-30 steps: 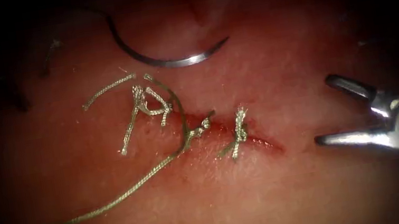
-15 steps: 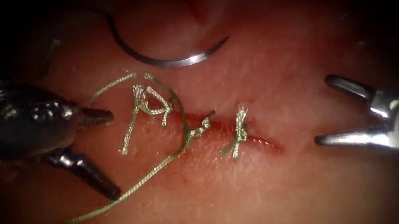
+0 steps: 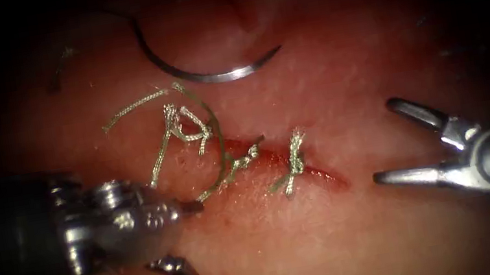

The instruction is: Wound Closure

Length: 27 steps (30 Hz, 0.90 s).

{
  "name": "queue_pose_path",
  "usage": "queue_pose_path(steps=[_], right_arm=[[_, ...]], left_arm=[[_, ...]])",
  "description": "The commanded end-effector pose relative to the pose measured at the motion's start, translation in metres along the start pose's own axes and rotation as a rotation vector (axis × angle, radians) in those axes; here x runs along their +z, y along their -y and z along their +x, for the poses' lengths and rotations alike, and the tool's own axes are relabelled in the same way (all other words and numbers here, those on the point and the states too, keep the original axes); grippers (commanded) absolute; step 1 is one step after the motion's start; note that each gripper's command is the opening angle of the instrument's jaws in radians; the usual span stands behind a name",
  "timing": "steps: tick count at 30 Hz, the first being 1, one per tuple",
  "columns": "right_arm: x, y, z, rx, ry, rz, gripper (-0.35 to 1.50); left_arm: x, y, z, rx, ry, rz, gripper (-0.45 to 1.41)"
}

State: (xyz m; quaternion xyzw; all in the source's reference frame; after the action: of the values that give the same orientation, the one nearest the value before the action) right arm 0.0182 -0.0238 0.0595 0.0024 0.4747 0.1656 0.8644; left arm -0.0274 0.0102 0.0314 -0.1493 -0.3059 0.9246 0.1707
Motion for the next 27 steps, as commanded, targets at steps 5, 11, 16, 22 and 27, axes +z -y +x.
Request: queue_pose_path(steps=[5,11,16,22,27], right_arm=[[0.0013,0.0005,-0.0001,-0.002,-0.003,0.001,1.45],[0.0014,0.0006,-0.0001,-0.003,-0.004,0.002,1.45],[0.0016,0.0007,-0.0001,-0.003,-0.004,0.001,1.45],[0.0019,0.001,0.0,-0.004,-0.005,0.007,1.45],[0.0021,0.0011,0.0,-0.004,-0.006,0.008,1.45]], left_arm=[[0.0005,0.0016,0.0003,0.0,0.003,0.048,0.94],[-0.0011,0.0015,0.0013,-0.009,0.003,0.06,0.94],[-0.001,0.0012,0.0009,-0.01,0.002,0.074,0.93],[0.0009,0.0025,0.0,-0.01,0.023,0.084,0.93],[0.0025,0.0032,-0.0008,-0.016,0.039,0.047,0.64]])
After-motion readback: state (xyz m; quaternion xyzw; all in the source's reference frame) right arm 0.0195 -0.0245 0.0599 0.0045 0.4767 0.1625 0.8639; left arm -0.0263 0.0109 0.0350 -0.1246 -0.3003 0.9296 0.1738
